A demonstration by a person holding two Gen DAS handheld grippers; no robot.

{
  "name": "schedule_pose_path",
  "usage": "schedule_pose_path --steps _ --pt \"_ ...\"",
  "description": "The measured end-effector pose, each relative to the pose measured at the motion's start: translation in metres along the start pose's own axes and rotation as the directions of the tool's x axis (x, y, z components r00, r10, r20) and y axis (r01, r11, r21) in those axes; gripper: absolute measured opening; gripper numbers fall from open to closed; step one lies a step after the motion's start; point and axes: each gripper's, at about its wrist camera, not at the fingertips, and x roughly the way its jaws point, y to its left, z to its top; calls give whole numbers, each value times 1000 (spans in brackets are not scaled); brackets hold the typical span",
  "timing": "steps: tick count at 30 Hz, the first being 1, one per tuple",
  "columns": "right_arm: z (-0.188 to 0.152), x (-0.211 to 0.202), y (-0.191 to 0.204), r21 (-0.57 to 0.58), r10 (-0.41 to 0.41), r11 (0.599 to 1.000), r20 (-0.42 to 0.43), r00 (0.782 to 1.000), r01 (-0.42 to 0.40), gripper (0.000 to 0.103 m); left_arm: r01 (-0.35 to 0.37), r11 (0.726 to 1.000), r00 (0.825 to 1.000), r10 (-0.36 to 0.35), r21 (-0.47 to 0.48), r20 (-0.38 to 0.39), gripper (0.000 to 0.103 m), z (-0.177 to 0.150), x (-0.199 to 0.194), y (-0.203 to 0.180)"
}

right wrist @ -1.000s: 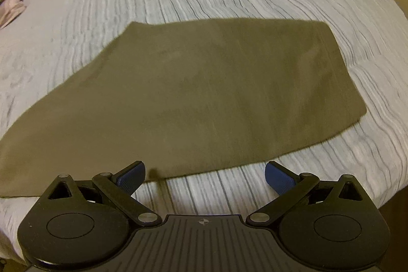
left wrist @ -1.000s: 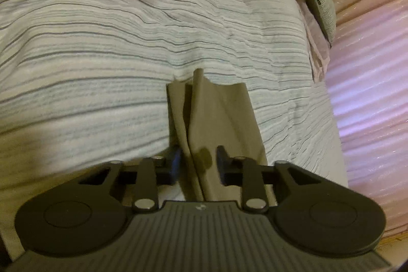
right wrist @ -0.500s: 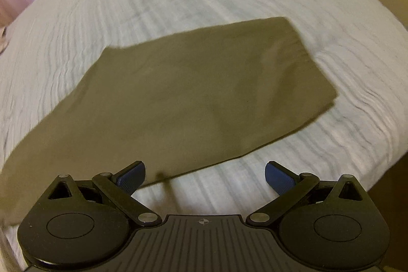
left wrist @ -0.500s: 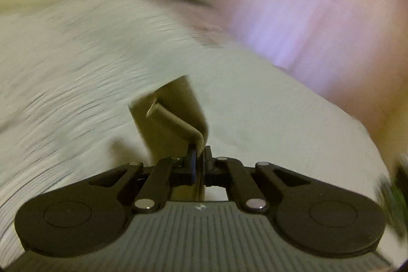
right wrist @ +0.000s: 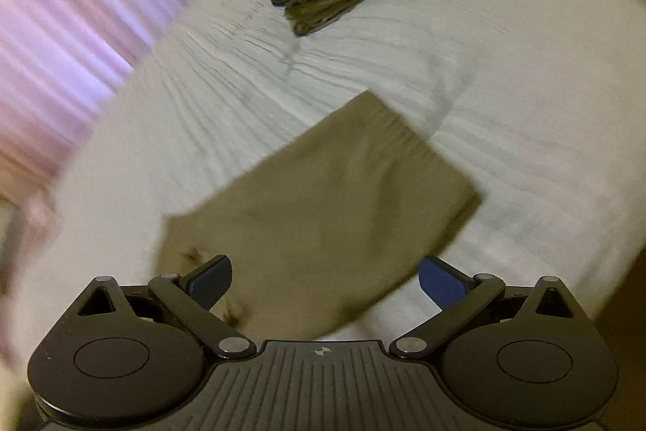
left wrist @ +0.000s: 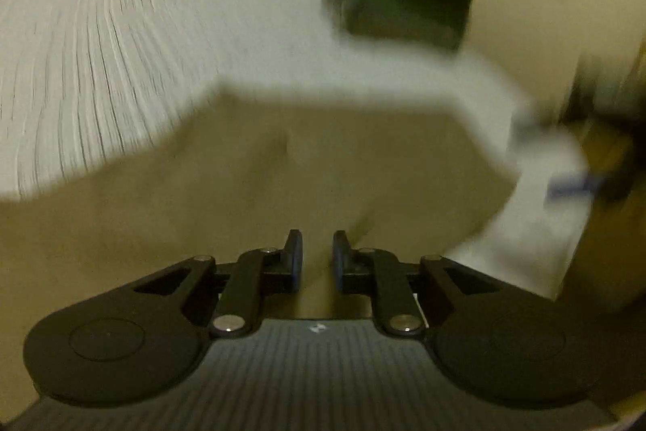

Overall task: Fold clothes
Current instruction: 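Fold the leg end with the left gripper toward the waistband while the right gripper grasps the waistband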

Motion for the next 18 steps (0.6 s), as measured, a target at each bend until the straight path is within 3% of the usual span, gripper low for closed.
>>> schedule_pose_path --steps 1,3,5,9,12,14,16,18 --pt "-2 7 -2 40 71 997 -21 997 -70 98 0 1000 999 0 11 -33 19 -5 6 -4" --pt "-7 25 -4 120 206 973 -66 976 -197 80 26 999 999 -27 -39 -17 33 -4 -10 7" --pt "-12 49 0 147 272 956 -121 955 -254 78 29 994 1000 -28 -106 4 33 2 -30 29" --pt "-14 86 23 -51 226 970 -187 956 -239 78 4 974 999 3 -228 34 33 16 -56 66" --pt "-11 105 37 -203 202 947 -231 952 -251 78 -19 951 998 36 -307 52 33 23 -64 91" --pt "-9 117 44 -261 214 920 -292 932 -293 68 -34 934 996 59 -356 60 33 27 -70 106" --pt "-6 127 44 -286 233 895 -354 906 -342 50 -49 920 995 79 -389 61 33 26 -74 115" --pt "-3 134 44 -300 246 877 -392 887 -376 49 -53 908 995 85 -415 60 33 24 -73 120"
